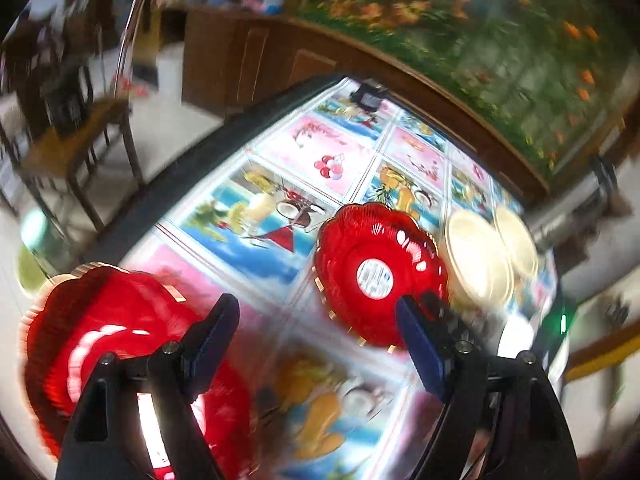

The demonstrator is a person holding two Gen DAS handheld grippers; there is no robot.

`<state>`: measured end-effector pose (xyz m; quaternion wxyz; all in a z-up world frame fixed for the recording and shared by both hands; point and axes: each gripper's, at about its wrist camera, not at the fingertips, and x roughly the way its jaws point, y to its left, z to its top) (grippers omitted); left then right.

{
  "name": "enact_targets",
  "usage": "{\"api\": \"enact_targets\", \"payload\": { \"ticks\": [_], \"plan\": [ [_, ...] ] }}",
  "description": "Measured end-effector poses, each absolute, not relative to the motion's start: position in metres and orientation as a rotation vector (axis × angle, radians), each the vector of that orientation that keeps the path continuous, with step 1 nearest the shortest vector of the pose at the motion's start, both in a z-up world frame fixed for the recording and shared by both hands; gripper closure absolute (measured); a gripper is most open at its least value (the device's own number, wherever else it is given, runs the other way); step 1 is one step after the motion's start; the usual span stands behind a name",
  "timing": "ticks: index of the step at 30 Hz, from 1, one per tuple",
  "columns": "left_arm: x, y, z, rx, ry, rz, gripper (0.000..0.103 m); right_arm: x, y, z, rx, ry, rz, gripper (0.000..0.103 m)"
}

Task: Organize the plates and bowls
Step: 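Grasp the small red plate with the white sticker using both grippers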

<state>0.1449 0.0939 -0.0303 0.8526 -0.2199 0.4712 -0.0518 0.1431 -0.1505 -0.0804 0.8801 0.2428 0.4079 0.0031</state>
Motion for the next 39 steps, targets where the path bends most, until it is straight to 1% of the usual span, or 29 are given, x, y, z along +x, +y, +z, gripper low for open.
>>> {"api": "enact_targets", "payload": {
  "ticks": [5,7,12,13,14,16,18,23,25,30,32,34,37,39],
  "plan": [
    [0.172,0.091,-0.059,-0.618,1.044,-0.078,0.024,0.142,-0.161,-0.083,0.556,0.855,0.037,0.067],
    [0.179,0.088,-0.068,-0.650,1.055,-0.078,0.024,0.142,-0.164,-0.084,0.567,0.857,0.047,0.069],
    [0.185,0.075,-0.074,-0.615,1.051,-0.051,0.025,0.142,-0.166,-0.085,0.585,0.855,0.057,0.070],
    [0.187,0.074,-0.074,-0.616,1.052,-0.056,0.029,0.141,-0.166,-0.085,0.589,0.855,0.060,0.071],
    [0.188,0.073,-0.075,-0.621,1.060,-0.060,0.030,0.141,-0.167,-0.085,0.592,0.857,0.061,0.073],
    [0.189,0.066,-0.074,-0.597,1.072,-0.061,0.040,0.143,-0.167,-0.086,0.600,0.862,0.065,0.074],
    [0.190,0.056,-0.071,-0.530,1.074,-0.066,0.044,0.143,-0.168,-0.086,0.605,0.877,0.080,0.074],
    [0.192,0.047,-0.070,-0.464,1.075,-0.057,0.045,0.144,-0.169,-0.089,0.648,0.894,0.114,0.074],
    [0.194,0.046,-0.073,-0.451,1.079,-0.050,0.051,0.143,-0.168,-0.089,0.646,0.896,0.114,0.074],
    [0.195,0.048,-0.082,-0.464,1.099,-0.045,0.061,0.143,-0.170,-0.090,0.684,0.898,0.130,0.074],
    [0.194,0.050,-0.085,-0.473,1.101,-0.038,0.066,0.143,-0.173,-0.092,0.711,0.896,0.139,0.074],
    [0.193,0.051,-0.088,-0.482,1.103,-0.033,0.075,0.143,-0.172,-0.093,0.715,0.896,0.147,0.074],
    [0.191,0.054,-0.090,-0.493,1.097,-0.023,0.083,0.142,-0.170,-0.092,0.695,0.891,0.143,0.074],
    [0.190,0.054,-0.091,-0.494,1.094,-0.013,0.087,0.142,-0.169,-0.091,0.678,0.893,0.136,0.077]
  ]
}}
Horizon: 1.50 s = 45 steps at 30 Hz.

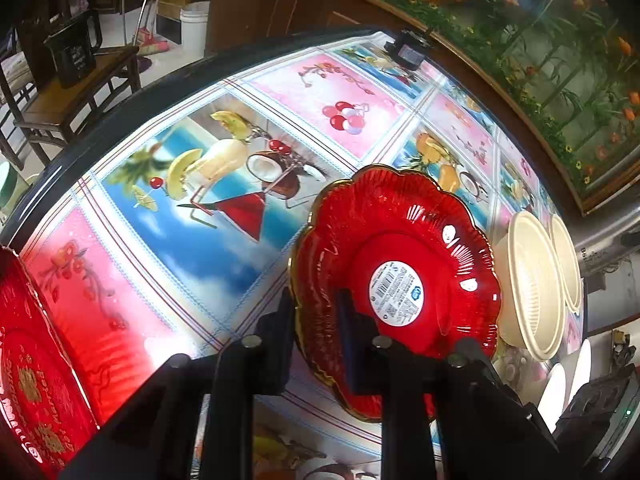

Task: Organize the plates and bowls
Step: 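Grasp the small red plate with the white sticker using both grippers, then lift the small red plate and carry it toward the large red stack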

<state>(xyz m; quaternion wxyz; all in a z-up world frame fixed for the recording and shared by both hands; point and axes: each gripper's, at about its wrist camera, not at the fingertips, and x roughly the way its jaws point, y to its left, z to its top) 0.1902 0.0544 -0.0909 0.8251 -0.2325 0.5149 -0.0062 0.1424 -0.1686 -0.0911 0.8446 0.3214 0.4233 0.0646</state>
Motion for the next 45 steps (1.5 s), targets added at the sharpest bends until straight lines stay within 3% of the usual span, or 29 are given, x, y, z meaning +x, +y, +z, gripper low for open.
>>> {"api": "enact_targets", "payload": {
  "ticks": [2,4,23,45],
  "plan": [
    [0.190,0.055,-0.091,-0.493,1.092,-0.003,0.091,0.143,-0.171,-0.093,0.685,0.896,0.123,0.088],
    [0.190,0.055,-0.091,-0.488,1.086,0.000,0.092,0.145,-0.175,-0.096,0.713,0.897,0.128,0.090],
    [0.163,0.059,-0.073,-0.476,1.009,0.044,0.092,0.142,-0.177,-0.097,0.764,0.900,0.158,0.091],
    [0.108,0.087,-0.024,-0.405,0.797,-0.002,0.092,0.117,-0.130,-0.048,0.587,0.759,0.265,0.091]
  ]
}}
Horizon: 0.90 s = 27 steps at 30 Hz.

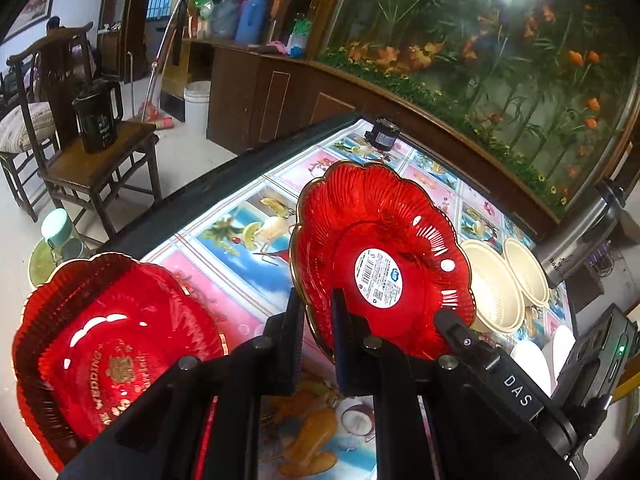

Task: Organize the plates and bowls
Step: 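Lift the small red plate and carry it toward the large red stack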

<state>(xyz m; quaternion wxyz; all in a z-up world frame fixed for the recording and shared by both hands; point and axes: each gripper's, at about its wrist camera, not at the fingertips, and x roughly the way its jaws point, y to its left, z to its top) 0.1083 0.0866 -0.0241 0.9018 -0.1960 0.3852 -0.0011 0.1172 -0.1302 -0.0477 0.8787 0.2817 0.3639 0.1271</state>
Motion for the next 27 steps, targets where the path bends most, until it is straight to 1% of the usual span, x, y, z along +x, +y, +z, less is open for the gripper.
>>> {"api": "enact_targets", "payload": {
  "ticks": [6,11,22,27],
  "plan": [
    [0.094,0.101,-0.020,-0.381,0.767,0.011,0.092,0.108,-0.107,-0.039,0.496,0.728,0.289,0.091],
    [0.080,0.115,-0.017,-0.361,0.743,0.027,0.092,0.094,-0.084,-0.028,0.374,0.653,0.315,0.091],
    [0.043,0.163,-0.017,-0.383,0.721,0.037,0.092,0.057,-0.034,-0.023,0.302,0.585,0.378,0.091],
    [0.026,0.188,-0.021,-0.391,0.719,0.073,0.092,0.039,-0.004,-0.034,0.280,0.603,0.414,0.090]
  ]
}}
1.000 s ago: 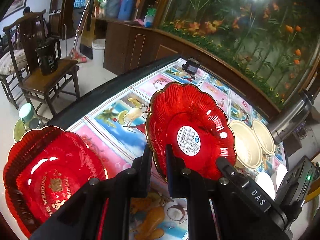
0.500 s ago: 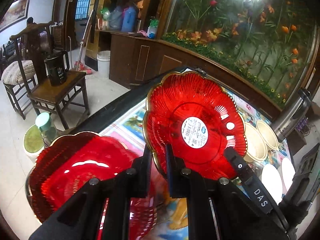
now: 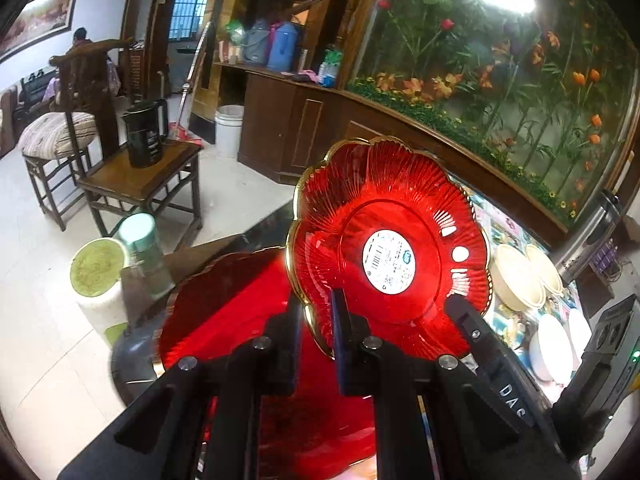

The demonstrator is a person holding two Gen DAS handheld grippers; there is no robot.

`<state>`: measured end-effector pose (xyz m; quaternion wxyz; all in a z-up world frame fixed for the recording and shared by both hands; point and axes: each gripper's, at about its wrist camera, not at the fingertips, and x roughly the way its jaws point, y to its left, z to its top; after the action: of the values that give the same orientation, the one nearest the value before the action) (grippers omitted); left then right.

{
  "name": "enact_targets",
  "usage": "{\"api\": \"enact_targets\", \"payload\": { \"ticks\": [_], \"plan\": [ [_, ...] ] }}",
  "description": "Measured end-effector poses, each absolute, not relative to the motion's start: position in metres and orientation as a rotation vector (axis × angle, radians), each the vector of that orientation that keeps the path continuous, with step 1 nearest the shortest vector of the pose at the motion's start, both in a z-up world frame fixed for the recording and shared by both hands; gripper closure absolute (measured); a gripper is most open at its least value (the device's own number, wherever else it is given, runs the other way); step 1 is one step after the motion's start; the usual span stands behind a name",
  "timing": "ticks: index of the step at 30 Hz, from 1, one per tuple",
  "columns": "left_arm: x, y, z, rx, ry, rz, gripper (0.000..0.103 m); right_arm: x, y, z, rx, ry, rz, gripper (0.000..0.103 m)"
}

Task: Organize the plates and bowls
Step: 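Lift the small red plate and carry it toward the large red stack, then lower the small red plate onto the large red stack and open both grippers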

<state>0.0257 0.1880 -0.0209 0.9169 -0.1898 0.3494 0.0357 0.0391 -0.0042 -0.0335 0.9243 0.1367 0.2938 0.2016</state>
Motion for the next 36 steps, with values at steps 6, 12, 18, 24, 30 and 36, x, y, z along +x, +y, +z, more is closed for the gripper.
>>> {"api": "enact_targets", "payload": {
  "ticks": [6,12,18,24,30,36],
  "plan": [
    [0.016,0.212,-0.039,-0.389,0.778,0.116,0.092,0.029,0.032,-0.053,0.214,0.684,0.457,0.089],
    [0.015,0.228,-0.058,-0.404,0.854,0.127,0.092,0.028,0.056,-0.067,0.123,0.825,0.439,0.088],
    [0.013,0.230,-0.062,-0.400,0.876,0.113,0.092,0.028,0.058,-0.073,0.123,0.892,0.428,0.087],
    [0.011,0.233,-0.066,-0.385,0.895,0.108,0.090,0.023,0.059,-0.073,0.125,0.902,0.430,0.087],
    [0.013,0.228,-0.069,-0.313,0.928,0.115,0.085,0.023,0.061,-0.073,0.121,0.910,0.432,0.087],
    [0.014,0.219,-0.071,-0.230,0.951,0.130,0.080,0.022,0.060,-0.073,0.107,0.906,0.428,0.087]
  ]
}}
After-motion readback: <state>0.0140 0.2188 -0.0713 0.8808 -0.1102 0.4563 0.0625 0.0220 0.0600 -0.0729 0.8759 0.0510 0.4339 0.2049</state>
